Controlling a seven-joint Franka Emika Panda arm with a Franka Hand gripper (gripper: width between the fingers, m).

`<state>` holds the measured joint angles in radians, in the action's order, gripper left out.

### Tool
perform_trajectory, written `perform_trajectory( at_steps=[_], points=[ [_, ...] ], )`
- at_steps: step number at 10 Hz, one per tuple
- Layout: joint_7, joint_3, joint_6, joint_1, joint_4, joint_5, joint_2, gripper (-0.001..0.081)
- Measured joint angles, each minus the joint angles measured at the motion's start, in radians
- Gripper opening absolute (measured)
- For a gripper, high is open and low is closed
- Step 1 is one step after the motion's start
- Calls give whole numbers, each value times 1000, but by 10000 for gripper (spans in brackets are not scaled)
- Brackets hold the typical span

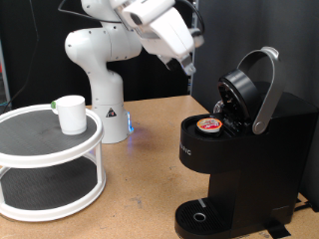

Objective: Make a cup of coffee with the keurig machine

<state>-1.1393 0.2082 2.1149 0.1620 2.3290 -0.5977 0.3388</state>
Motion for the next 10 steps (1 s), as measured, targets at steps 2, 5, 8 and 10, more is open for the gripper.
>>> perform_trajectory(
  at_steps=[2,5,8,10],
  points=[
    [17,12,-39,-15,-22,2,27,805],
    [34,18,-107,-29,-60,25,35,805],
    [29,16,-107,-24,-54,-18,32,805],
    [31,6,-104,-11,-55,-71,30,805]
  ],
)
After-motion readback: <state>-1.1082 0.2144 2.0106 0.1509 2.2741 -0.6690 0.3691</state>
